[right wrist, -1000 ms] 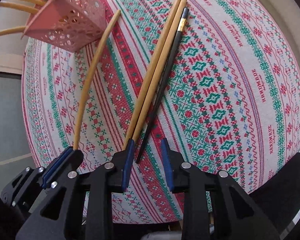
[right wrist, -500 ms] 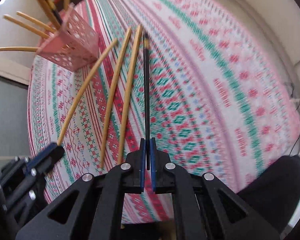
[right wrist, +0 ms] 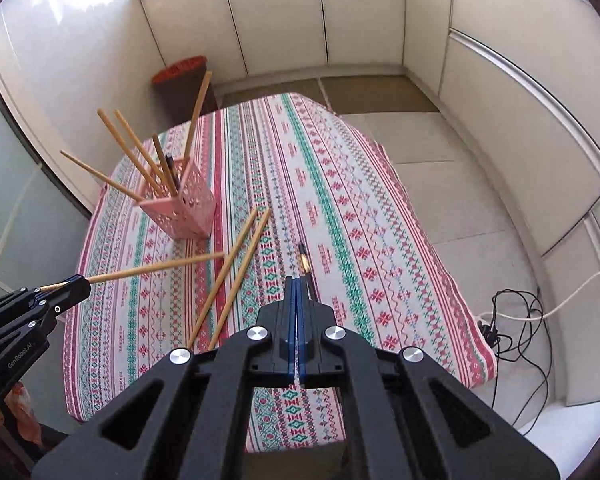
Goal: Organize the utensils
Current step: 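Carry both held chopsticks up over the pink basket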
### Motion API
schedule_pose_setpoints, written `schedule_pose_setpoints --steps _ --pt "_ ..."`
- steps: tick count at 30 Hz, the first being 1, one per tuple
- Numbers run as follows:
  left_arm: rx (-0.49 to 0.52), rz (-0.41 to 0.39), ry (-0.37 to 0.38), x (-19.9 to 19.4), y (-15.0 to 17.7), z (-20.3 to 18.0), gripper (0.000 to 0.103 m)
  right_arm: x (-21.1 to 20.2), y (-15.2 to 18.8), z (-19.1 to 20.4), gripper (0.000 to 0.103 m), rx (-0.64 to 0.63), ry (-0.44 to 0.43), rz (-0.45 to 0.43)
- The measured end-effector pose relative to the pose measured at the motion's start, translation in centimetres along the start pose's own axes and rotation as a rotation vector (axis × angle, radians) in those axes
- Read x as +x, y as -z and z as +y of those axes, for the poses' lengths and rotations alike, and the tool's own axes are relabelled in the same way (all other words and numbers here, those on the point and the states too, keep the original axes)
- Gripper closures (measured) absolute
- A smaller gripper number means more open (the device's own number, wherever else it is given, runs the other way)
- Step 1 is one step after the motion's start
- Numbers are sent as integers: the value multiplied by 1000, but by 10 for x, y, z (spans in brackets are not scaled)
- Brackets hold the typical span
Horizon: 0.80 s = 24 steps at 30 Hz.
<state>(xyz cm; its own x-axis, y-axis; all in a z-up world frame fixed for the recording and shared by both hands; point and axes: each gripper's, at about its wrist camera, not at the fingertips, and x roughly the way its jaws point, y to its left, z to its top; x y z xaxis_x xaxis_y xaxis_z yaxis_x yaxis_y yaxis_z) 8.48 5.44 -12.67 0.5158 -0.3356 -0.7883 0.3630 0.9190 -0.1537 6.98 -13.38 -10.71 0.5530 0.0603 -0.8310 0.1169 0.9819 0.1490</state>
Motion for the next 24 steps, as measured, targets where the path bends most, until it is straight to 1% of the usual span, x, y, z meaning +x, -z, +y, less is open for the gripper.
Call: schedule_pose_setpoints --steps 2,4,6,7,8,9,10,12,14,17,20,21,22,23,24 --pt "-14 -5 -2 2 0 2 98 -1 -1 -11 103 14 -19 8" --pt "-16 -6 -3 4 0 2 98 6 2 -26 102 68 -51 44" --pt "-15 -11 -1 3 1 4 98 15 4 -40 96 84 -84 106" --pt "-16 -12 0 2 1 4 98 22 5 -42 93 65 -94 133" --pt "-16 -12 3 2 0 4 98 33 6 -42 76 13 -89 178" --pt "-16 -13 4 2 0 4 98 43 10 -42 69 -25 -63 223" --pt "-16 -13 5 2 0 5 98 51 14 -44 69 -31 -28 263" --pt "-18 -10 8 4 -1 6 98 66 25 -48 69 -3 10 344" --pt "-18 -11 14 5 -2 6 98 79 39 -48 69 20 40 396" --pt "-25 -16 30 8 -5 7 98 94 58 -41 69 26 60 426" --pt "-20 -6 39 14 -7 5 98 109 67 -34 69 4 91 426" --pt "-14 -4 41 15 -7 3 98 115 71 -35 72 8 88 441" --pt "-10 -3 41 15 -7 3 98 117 76 -35 72 0 88 431" --pt "-6 -2 41 16 -6 2 98 114 79 -31 79 -36 102 395" --pt "-4 0 39 16 -6 3 98 112 82 -27 94 -76 106 367"
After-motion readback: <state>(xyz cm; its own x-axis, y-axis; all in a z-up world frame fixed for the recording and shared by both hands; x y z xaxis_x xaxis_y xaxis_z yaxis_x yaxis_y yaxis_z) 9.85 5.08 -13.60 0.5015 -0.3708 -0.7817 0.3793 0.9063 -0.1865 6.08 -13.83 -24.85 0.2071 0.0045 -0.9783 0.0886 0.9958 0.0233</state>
